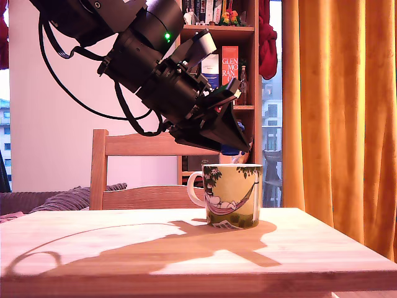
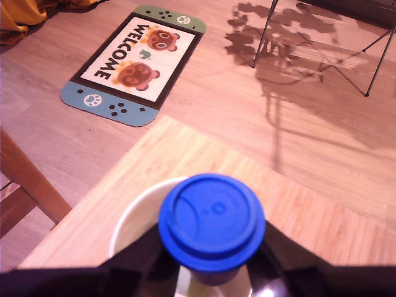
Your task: Pick up the coffee capsules on the table and drop them inside the coffee cup
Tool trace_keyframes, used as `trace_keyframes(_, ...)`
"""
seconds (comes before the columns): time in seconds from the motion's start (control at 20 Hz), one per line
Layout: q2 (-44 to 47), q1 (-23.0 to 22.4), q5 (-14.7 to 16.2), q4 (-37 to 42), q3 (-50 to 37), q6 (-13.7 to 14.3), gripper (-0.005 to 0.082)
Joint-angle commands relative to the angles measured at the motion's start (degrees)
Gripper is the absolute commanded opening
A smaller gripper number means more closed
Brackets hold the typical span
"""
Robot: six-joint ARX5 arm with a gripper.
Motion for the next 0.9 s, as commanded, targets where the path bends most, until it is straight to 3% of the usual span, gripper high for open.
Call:
trace_keyframes(0.0,0.3,-0.3,0.0,0.3,-0.1,-0.1,0.0059)
trace_keyframes(0.5,0.3,-0.3,-0.2,-2.2,-0.1,-0.1,0.0073)
trace_keyframes(0.55,0.3,-0.3,-0.4,-2.4,-0.1,-0.1,0.0150)
trace_keyframes(0.65,0.3,-0.3,-0.5,-2.5,-0.1,-0.1,0.0458)
trace_keyframes(0.7,0.3,-0.3,-0.5,-2.5,-0.1,-0.1,0.0565)
trace_keyframes(0.75,0.3,-0.3,-0.5,-2.5,-0.1,-0.1,0.0612)
trace_keyframes(0.85,0.3,-0.3,-0.4,-2.7,-0.1,-0.1,0.0614)
